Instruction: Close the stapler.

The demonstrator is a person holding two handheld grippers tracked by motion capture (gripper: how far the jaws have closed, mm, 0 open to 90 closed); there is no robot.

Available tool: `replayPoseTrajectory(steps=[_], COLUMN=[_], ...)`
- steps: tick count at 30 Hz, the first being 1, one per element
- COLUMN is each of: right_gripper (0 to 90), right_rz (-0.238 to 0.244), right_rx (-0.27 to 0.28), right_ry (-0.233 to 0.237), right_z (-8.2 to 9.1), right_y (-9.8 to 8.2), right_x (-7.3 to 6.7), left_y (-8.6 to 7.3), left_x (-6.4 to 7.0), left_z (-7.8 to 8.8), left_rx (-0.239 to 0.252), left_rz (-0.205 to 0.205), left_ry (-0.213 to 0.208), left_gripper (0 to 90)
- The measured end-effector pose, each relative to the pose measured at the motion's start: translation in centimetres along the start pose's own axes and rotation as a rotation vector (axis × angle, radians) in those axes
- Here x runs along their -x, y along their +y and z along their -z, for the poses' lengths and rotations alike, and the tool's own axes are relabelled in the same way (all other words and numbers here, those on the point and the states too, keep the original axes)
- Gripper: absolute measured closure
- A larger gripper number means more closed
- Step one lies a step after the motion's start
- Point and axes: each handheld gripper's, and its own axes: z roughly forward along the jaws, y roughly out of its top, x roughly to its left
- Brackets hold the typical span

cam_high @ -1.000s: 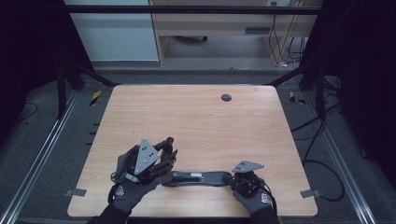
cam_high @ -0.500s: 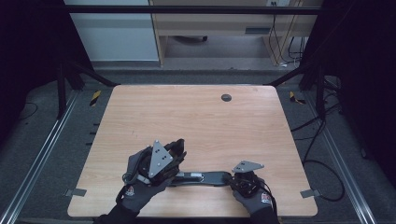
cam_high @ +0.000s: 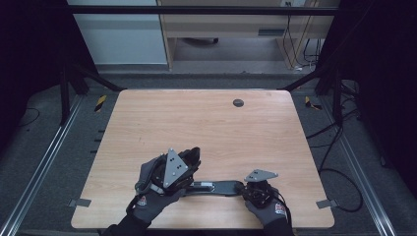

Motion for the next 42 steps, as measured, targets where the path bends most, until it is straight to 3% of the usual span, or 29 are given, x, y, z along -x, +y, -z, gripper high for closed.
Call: replayPoseTrajectory(steps=[42], right_gripper=[90.0], right_rz=[-0.001], right_rx=[-0.001], right_ry=[-0.002], right_z=[0.0], right_y=[0.0], right_x=[0.0], left_y=[0.4], left_x=[3.0], left_z=[-2.8], left_rx=[-0.037], left_rz=[-0.105], left_ry=[-0.017], left_gripper=[51.4])
